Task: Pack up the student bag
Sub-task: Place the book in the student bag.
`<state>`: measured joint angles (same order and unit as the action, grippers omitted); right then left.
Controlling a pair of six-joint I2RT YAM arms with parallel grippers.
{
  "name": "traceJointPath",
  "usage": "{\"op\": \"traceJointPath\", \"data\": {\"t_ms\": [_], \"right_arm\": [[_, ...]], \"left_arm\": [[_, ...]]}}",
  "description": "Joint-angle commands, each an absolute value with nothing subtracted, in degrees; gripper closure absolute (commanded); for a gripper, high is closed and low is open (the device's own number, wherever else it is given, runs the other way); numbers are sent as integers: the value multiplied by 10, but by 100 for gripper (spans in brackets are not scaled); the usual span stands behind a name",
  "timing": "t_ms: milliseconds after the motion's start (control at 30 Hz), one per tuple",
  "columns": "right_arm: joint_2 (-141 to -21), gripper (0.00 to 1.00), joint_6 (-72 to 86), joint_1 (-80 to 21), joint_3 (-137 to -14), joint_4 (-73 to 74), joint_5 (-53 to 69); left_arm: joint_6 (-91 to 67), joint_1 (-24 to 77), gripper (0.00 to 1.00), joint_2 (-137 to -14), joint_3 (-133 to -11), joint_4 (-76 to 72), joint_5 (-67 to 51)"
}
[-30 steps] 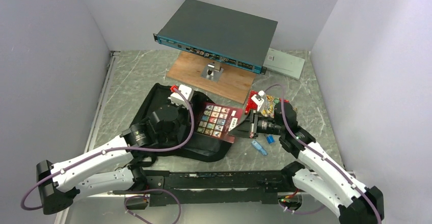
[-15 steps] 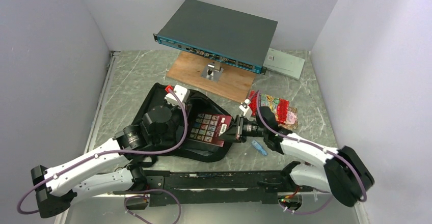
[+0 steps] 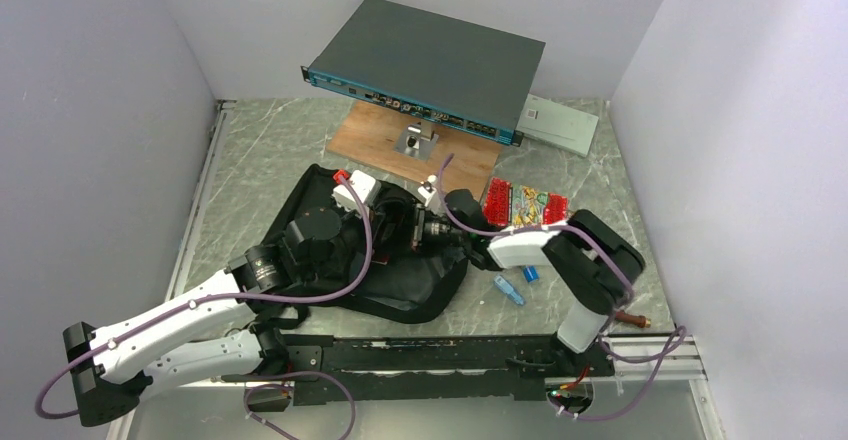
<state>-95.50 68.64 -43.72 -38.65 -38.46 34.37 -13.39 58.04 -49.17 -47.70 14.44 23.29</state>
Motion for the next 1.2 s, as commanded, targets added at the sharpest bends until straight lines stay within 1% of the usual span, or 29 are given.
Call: {"op": "traceJointPath", "data": {"t_ms": [0,33,100,133,200,367,400,467,500,600,667,767,967,1033,1167], "right_arm": [[-1018,100,700,-453,-442,-491,315],[-1033,100,700,-455,-447,-497,305],[-1064,93,682,-454,-465,-484,300],[-1075,88,675,-453,-466,-481,296],[-1081,74,667,-451,-456,-485,281],[-1069,49,658,-449,-417,-489,257],[-1065,47,657,-449,-409,-491,250],[-1064,45,656,-448,-402,-493,242],[-1067,46,655,-447,-403,-492,239],[-1083,58,664,-447,-408,-510,242],[-1092,72,677,-451,-409,-530,245],[-1089,100,689,-467,-413,-547,244],[-1109,100,725,-503,-428,-571,242],[-1123,100,740,-504,-427,-596,238],[-1143,100,738,-504,-447,-591,253]], "left_arm": [[-140,581,100,-484,-509,105,224],[-140,581,100,-483,-506,105,225],[-142,580,100,-481,-498,101,231],[-146,580,100,-480,-494,100,235],[-155,580,100,-475,-487,102,239],[-166,580,100,-464,-469,98,247],[-167,580,100,-463,-466,96,248],[-171,580,100,-464,-464,97,248],[-173,580,100,-465,-464,98,247],[-171,580,100,-466,-463,96,245],[-169,580,100,-468,-465,97,245],[-168,580,100,-470,-464,95,246],[-164,580,100,-474,-458,87,246],[-163,580,100,-476,-459,93,251],[-158,580,100,-477,-463,103,262]]}}
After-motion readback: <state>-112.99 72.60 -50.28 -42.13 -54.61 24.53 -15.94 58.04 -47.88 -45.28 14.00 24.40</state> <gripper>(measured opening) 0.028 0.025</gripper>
